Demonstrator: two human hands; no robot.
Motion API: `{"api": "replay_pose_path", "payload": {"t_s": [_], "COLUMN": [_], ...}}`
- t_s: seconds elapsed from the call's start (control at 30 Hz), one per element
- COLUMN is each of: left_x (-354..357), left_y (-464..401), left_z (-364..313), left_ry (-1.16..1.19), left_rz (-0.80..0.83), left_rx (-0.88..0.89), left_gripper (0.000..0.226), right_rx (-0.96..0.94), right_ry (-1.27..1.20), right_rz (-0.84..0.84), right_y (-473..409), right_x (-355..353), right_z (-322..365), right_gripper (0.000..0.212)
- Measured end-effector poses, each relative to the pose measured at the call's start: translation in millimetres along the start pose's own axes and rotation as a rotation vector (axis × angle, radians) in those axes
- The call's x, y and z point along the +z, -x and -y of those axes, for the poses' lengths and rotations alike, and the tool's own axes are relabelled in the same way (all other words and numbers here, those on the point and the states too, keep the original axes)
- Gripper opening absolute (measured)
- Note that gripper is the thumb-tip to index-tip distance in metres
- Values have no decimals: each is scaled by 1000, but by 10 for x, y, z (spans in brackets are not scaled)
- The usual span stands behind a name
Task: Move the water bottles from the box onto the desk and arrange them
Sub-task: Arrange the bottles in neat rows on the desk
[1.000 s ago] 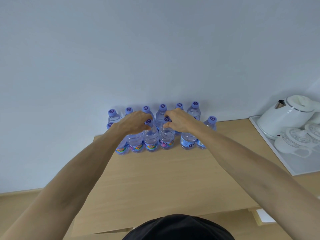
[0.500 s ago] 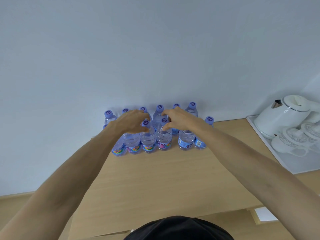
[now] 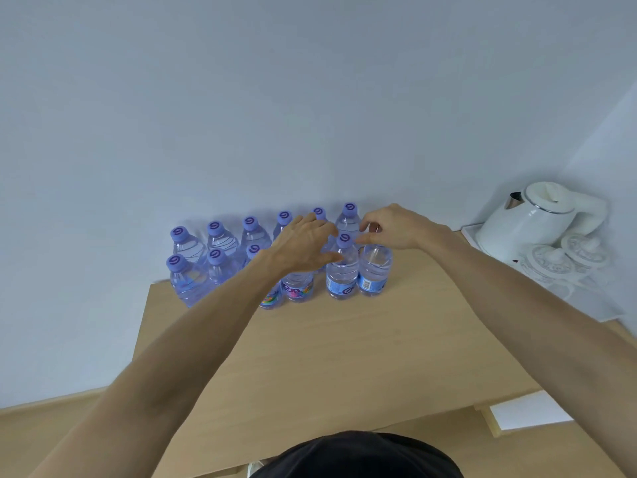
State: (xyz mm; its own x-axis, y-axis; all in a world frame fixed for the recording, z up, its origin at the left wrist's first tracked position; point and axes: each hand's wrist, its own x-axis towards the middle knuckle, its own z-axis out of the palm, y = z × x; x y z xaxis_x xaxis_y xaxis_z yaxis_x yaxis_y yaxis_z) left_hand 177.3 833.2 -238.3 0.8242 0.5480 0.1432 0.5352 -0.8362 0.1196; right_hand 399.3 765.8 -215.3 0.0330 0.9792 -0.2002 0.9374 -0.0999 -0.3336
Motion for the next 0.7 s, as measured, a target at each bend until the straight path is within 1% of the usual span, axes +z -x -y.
{"api": "replay_pose_path", "payload": {"t_s": [0.07,0.17,0.27,0.37,0.53,0.7], "left_x": [39,77,110,111,49,17], "left_y": [-86,-167,-228,-263,-190,-124], "left_z": [-105,-211,-297,-331,-172,-86], "left_ry": [5,37,33,66,79,39], "left_rz": [53,55,86,115,135,118], "left_rx": [-35,-105,-168,-213,-242,-203], "left_gripper": [51,46,42,36,32,26], "right_rx": [-1,-38,-90,-109,-135,-163], "right_ry": [4,15,60,45,3,22], "right_rz": [14,34,32,13,-20,-59], "right_y": [41,94,136,152,112,18], "right_x": [8,35,58,83,136,180], "right_z": [-72,-161,-225,-259,-208,-24], "right_gripper": [45,47,39,35,30,27]}}
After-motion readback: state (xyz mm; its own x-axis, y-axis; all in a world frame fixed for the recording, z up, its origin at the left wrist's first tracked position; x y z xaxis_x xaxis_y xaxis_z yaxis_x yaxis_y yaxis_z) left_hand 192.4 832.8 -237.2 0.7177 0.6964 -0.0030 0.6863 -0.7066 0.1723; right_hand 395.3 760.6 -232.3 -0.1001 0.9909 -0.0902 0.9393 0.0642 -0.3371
